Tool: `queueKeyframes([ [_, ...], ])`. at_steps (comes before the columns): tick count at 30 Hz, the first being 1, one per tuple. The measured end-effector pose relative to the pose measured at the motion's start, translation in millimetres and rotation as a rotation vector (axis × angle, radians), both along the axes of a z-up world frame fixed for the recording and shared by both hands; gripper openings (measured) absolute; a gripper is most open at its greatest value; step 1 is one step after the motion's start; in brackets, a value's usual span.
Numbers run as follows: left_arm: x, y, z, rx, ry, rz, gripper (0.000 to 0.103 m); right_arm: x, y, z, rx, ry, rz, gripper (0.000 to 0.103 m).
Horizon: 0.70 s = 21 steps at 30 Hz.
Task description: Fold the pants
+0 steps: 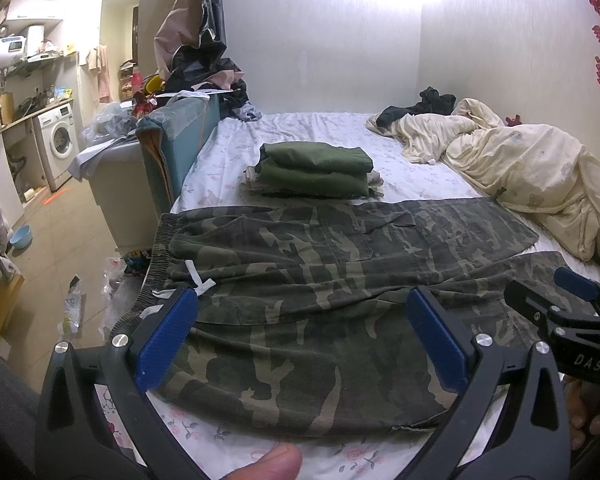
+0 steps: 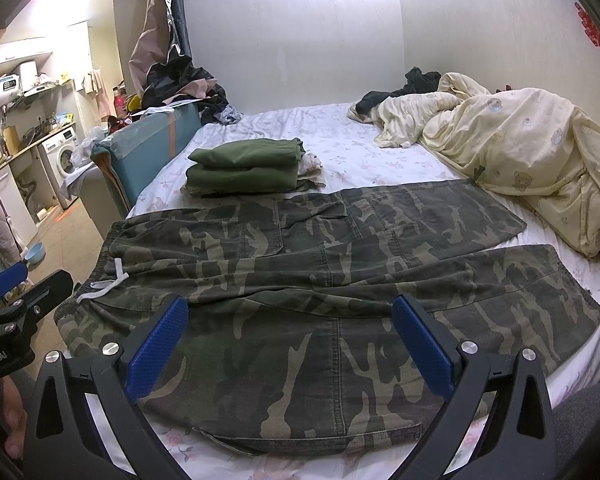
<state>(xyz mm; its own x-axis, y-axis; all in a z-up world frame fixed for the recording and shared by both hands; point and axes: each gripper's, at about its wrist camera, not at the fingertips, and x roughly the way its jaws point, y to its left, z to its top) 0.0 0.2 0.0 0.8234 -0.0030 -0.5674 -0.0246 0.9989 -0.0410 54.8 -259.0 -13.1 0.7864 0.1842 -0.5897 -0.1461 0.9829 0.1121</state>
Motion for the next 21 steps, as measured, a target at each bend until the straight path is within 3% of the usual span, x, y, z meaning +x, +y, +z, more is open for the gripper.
queueKeyframes([
  [16,4,0,-1,-0.01,0.016,-0.008,0.103,3,-3,4,0.005,0.001,-0.002,0.103],
  [21,9,16,-2,-0.026,0.04,0.041,0.103,3,-3,-2,0.028,0.025,-0.004,0.103],
])
